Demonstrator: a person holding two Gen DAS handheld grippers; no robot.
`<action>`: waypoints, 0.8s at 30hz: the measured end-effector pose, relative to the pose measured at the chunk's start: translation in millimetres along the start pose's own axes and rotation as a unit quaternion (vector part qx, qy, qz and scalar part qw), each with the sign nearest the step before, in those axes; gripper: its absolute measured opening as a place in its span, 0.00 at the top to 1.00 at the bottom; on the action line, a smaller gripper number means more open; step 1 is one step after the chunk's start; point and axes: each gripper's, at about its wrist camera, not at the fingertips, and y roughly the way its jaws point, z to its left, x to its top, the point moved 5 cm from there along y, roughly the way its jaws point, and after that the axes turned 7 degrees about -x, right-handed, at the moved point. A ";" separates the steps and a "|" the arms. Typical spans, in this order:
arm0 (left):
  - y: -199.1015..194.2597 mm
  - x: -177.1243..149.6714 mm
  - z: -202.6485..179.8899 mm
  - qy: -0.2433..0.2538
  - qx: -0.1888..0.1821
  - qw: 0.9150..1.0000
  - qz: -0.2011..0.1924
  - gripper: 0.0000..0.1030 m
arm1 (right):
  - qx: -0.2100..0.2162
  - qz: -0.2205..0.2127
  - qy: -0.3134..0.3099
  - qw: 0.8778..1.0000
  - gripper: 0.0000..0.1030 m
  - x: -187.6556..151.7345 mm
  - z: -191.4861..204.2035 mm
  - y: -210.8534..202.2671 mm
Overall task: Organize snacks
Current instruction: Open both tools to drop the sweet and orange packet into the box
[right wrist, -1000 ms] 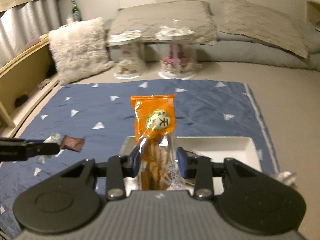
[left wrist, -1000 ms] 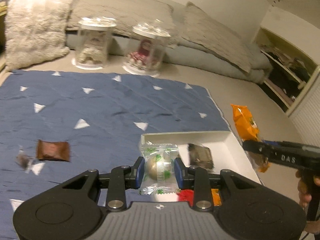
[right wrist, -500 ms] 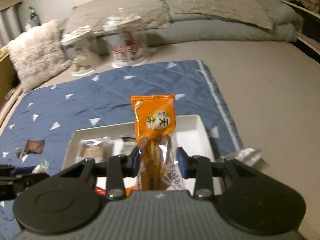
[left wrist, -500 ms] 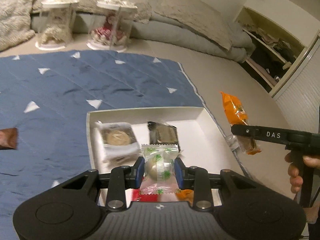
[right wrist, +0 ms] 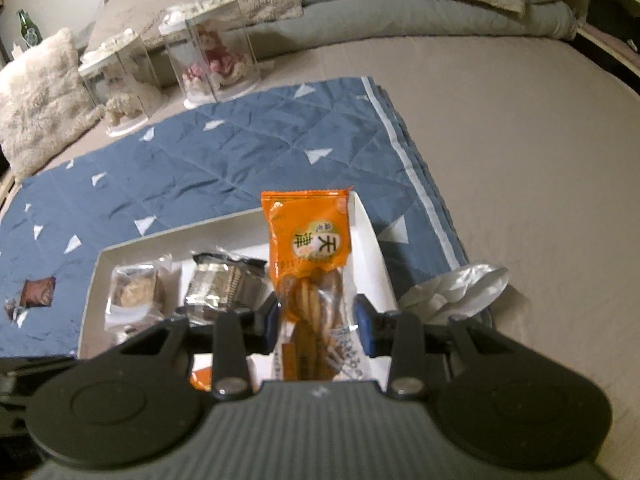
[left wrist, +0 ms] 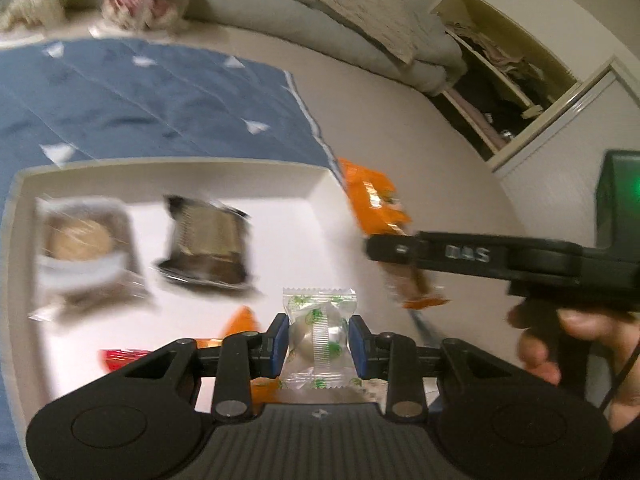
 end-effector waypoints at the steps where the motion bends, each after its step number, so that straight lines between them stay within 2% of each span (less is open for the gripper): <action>1: 6.2 -1.6 -1.5 -0.003 -0.007 1.000 0.001 0.67 | -0.001 0.006 0.002 1.000 0.57 0.1 -0.6 4.3; 6: 38.7 -16.3 -5.6 -0.011 -0.031 0.999 0.025 0.67 | -0.006 0.021 0.000 1.000 0.57 4.7 -0.3 25.0; 9: 53.3 -24.7 -3.8 -0.005 -0.022 0.999 0.047 0.67 | -0.004 0.027 -0.009 1.000 0.57 5.8 2.7 33.2; 13: 62.2 -33.2 3.3 0.011 0.006 0.997 0.072 0.66 | -0.013 0.045 -0.016 0.999 0.56 5.1 6.5 46.4; 18: 58.5 -33.2 9.5 0.020 0.020 0.997 0.073 0.65 | -0.020 0.044 -0.021 0.999 0.53 7.1 7.1 53.5; 20: 55.6 -32.6 11.8 0.016 0.018 0.997 0.074 0.60 | -0.024 0.029 -0.019 0.999 0.51 9.9 6.9 52.0; 21: 54.7 -32.8 11.6 0.015 0.016 0.997 0.075 0.52 | -0.030 0.020 -0.019 0.999 0.44 11.4 6.8 50.9; 22: 53.5 -32.3 10.6 0.015 0.014 0.997 0.074 0.49 | -0.039 0.013 -0.018 0.999 0.30 12.7 6.3 49.9; 24: 50.3 -32.6 8.2 0.021 0.018 0.997 0.076 0.44 | -0.045 0.007 -0.021 0.999 0.24 14.0 6.4 46.1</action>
